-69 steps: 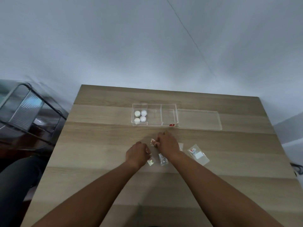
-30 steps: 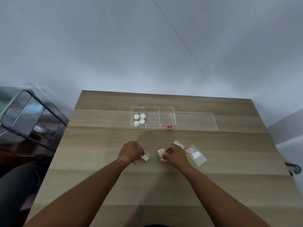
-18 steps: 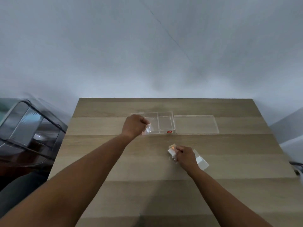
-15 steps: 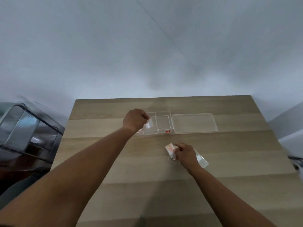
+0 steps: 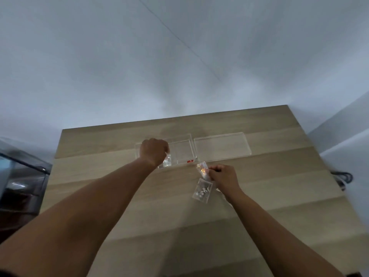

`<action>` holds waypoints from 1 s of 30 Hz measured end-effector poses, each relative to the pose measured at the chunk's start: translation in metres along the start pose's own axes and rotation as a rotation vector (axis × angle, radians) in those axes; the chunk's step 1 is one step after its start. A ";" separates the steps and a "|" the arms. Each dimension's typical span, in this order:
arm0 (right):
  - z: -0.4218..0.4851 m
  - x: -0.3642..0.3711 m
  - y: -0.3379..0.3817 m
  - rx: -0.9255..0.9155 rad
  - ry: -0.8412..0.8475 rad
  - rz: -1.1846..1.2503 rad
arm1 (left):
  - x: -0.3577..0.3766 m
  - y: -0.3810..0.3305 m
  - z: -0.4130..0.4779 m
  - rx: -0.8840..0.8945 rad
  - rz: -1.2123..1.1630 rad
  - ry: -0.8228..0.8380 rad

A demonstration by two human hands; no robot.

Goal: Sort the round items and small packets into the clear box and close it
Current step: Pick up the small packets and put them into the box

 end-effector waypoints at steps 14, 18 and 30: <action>0.061 0.075 0.106 -0.265 0.174 -0.213 | -0.006 0.126 -0.029 -0.450 -0.625 -0.127; 0.070 0.109 0.122 -0.326 0.222 -0.356 | 0.008 0.139 -0.036 -0.499 -0.709 -0.083; 0.069 0.148 0.119 -0.585 0.340 -0.702 | 0.016 0.151 -0.033 -0.551 -0.771 -0.042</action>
Point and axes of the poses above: each hand's wrist, its own z-axis towards the middle knuckle, its own x-axis out of the palm, y = z × x, the point moved 10 cm from there along z, towards the middle knuckle, and after that the axes turned 14 degrees about -x, right-handed, at the moved point
